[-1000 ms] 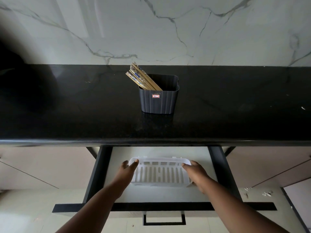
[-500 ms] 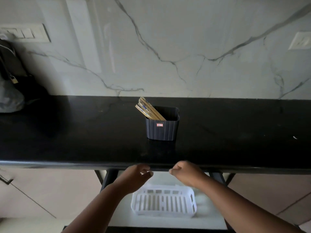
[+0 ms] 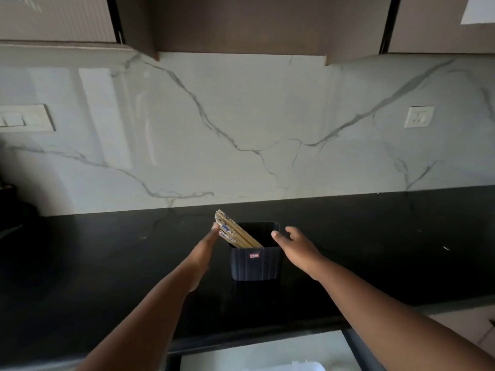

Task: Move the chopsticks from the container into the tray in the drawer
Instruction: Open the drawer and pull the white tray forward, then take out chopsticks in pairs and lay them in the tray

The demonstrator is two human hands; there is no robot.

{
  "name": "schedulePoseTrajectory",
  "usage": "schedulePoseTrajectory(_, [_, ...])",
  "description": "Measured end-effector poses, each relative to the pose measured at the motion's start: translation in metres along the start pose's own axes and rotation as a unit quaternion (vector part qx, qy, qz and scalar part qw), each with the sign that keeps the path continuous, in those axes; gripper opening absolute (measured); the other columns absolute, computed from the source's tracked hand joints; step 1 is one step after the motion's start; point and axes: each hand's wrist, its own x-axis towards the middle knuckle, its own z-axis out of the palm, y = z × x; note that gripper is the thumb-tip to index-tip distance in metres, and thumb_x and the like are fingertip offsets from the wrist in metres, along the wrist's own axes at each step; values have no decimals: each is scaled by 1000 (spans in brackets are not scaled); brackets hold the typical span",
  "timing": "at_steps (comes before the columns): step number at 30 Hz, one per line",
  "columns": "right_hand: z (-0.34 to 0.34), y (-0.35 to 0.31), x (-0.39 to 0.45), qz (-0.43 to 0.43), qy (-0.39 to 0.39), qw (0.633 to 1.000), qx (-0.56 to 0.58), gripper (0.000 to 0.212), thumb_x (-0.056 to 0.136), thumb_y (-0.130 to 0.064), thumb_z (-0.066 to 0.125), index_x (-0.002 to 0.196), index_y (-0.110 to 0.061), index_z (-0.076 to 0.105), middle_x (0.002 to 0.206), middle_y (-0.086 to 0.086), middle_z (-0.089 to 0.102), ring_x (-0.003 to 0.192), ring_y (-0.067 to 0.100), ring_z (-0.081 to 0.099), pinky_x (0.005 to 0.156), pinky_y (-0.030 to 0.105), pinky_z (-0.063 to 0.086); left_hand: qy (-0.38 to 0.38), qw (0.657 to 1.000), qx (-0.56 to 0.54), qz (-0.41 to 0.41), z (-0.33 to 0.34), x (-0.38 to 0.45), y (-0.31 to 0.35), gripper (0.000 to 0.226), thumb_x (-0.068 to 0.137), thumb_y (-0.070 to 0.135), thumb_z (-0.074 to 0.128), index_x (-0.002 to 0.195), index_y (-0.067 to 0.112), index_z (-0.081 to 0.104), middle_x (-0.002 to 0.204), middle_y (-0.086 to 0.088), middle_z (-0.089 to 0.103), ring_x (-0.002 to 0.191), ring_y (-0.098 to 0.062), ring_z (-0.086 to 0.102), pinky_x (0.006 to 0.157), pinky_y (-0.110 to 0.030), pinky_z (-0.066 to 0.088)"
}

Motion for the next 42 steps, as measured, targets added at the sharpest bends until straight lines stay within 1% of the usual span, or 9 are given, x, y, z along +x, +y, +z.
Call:
schedulePoseTrajectory(9, [10, 5, 40, 66, -62, 984, 156, 93, 77, -82, 39, 151, -30, 20, 158, 3, 24, 143, 27, 26, 113, 55, 27, 50, 986, -158, -5, 18, 28, -4, 92, 85, 78, 11, 153, 16, 23, 161, -11, 14, 148, -28, 10, 119, -46, 8])
schedulePoseTrajectory(14, [16, 8, 49, 39, -99, 976, 187, 86, 78, -79, 41, 148, -32, 27, 155, 0, 30, 140, 24, 30, 112, 53, 28, -21, 981, -195, -15, 37, 22, -10, 102, 81, 82, 7, 145, 10, 40, 147, -15, 45, 138, -28, 38, 119, -44, 20])
schedulePoseTrajectory(18, [16, 17, 41, 30, -98, 976, 191, 90, 77, -79, 44, 150, -30, 24, 156, 1, 30, 140, 24, 30, 113, 51, 28, -21, 981, -194, -22, 45, 12, -20, 105, 77, 85, 7, 144, 12, 42, 144, -13, 49, 136, -26, 40, 119, -42, 20])
schedulePoseTrajectory(25, [10, 38, 7, 25, -84, 979, 183, 84, 84, -68, 49, 151, -26, 20, 157, 3, 27, 141, 24, 31, 114, 47, 30, -53, 978, -195, -58, 35, -20, -37, 104, 74, 87, 18, 144, 13, 43, 150, -11, 43, 142, -27, 32, 119, -45, 18])
schedulePoseTrajectory(31, [12, 29, -17, 22, -59, 991, 117, 87, 85, -61, 56, 153, -25, 15, 157, 5, 28, 140, 26, 33, 110, 42, 31, 23, 995, -88, -38, 34, -30, -38, 53, 82, 50, 62, 124, 17, 62, 128, -9, 64, 126, -30, 52, 109, -42, 37])
schedulePoseTrajectory(35, [18, 20, -30, -68, 9, 996, -50, 81, 87, -49, 61, 151, -21, 20, 158, 4, 24, 144, 24, 25, 113, 39, 29, 62, 994, -84, -20, 35, -32, -40, 26, 88, 36, 63, 107, 19, 70, 103, -3, 75, 107, -24, 64, 82, -33, 47])
schedulePoseTrajectory(37, [20, 14, -35, -177, 69, 971, -146, 64, 86, -40, 63, 142, -20, 39, 145, 2, 44, 133, 20, 40, 106, 33, 38, 60, 994, -90, -19, 33, -31, -42, 27, 87, 37, 64, 110, 23, 67, 118, -4, 70, 116, -23, 58, 93, -37, 44])
schedulePoseTrajectory(39, [25, 4, -39, -255, 83, 945, -185, 42, 85, -33, 64, 126, -22, 56, 124, -1, 60, 116, 17, 54, 93, 31, 48, 63, 994, -84, -18, 30, -32, -46, 38, 86, 42, 63, 121, 26, 61, 138, -4, 54, 133, -27, 43, 109, -44, 33])
schedulePoseTrajectory(42, [39, -13, -40, -273, 35, 944, -181, 27, 88, -29, 62, 113, -20, 62, 112, -1, 65, 105, 18, 60, 85, 35, 52, 72, 996, -42, 7, 25, -38, -52, 78, 74, 57, 65, 141, 22, 45, 148, -4, 44, 136, -24, 37, 102, -37, 32])
